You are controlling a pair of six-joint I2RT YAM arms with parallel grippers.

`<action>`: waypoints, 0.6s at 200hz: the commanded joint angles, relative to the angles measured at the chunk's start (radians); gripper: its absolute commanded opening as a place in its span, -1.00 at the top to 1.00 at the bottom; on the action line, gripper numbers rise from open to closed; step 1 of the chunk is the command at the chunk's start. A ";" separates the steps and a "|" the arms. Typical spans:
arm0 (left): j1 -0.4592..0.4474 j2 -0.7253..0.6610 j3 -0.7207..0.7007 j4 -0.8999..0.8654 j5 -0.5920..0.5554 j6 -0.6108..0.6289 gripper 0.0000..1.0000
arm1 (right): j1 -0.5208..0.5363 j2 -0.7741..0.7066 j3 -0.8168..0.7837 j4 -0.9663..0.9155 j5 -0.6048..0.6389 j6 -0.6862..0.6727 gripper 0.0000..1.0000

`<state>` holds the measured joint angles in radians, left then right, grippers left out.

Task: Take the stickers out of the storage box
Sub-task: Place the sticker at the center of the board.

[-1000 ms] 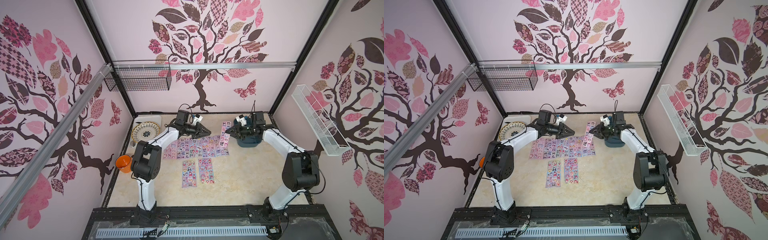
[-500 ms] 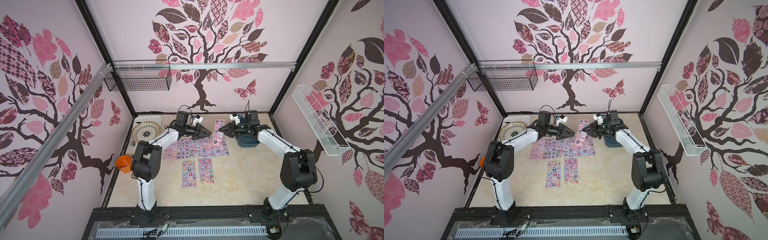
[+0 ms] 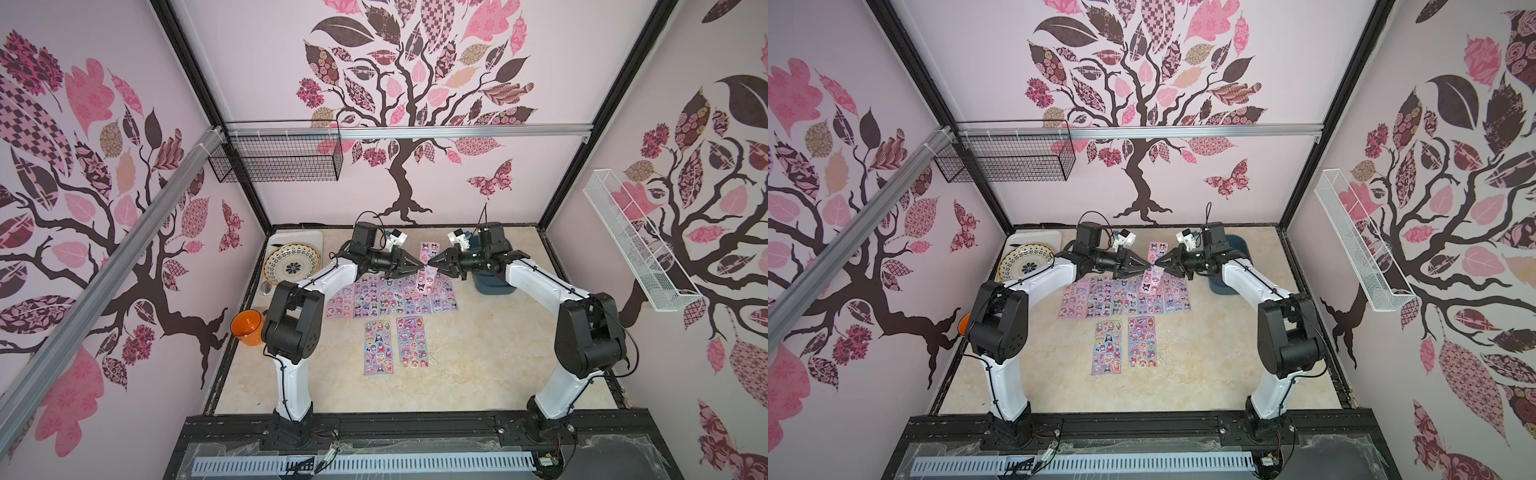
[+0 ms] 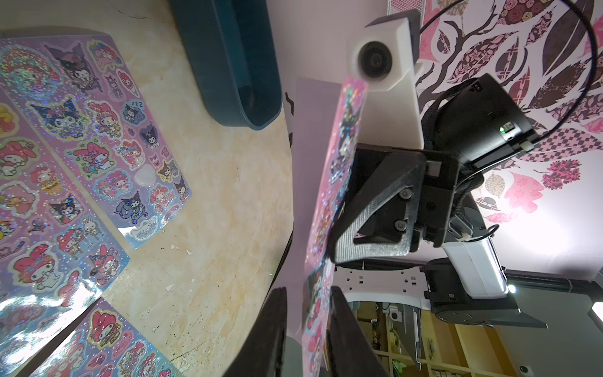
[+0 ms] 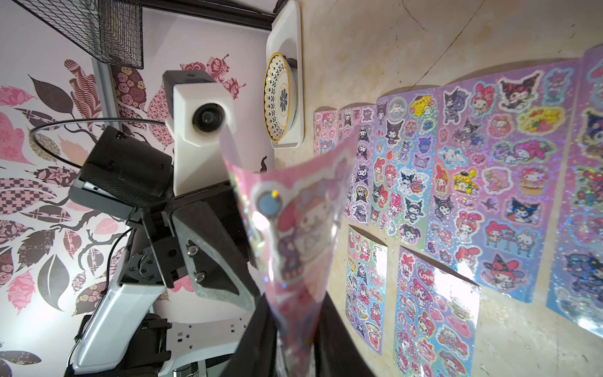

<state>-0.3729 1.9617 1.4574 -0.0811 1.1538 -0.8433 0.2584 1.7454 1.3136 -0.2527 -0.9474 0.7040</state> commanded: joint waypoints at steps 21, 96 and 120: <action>-0.001 -0.009 -0.015 0.042 0.018 -0.011 0.47 | 0.002 0.025 0.042 0.041 -0.013 0.024 0.51; -0.001 -0.005 -0.024 0.064 0.020 -0.028 0.66 | 0.005 0.036 0.044 0.058 -0.019 0.037 0.49; -0.001 -0.006 -0.025 0.068 0.020 -0.030 0.87 | 0.005 0.037 0.045 0.056 -0.020 0.034 0.45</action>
<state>-0.3729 1.9617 1.4425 -0.0372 1.1610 -0.8734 0.2588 1.7523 1.3148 -0.2157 -0.9512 0.7364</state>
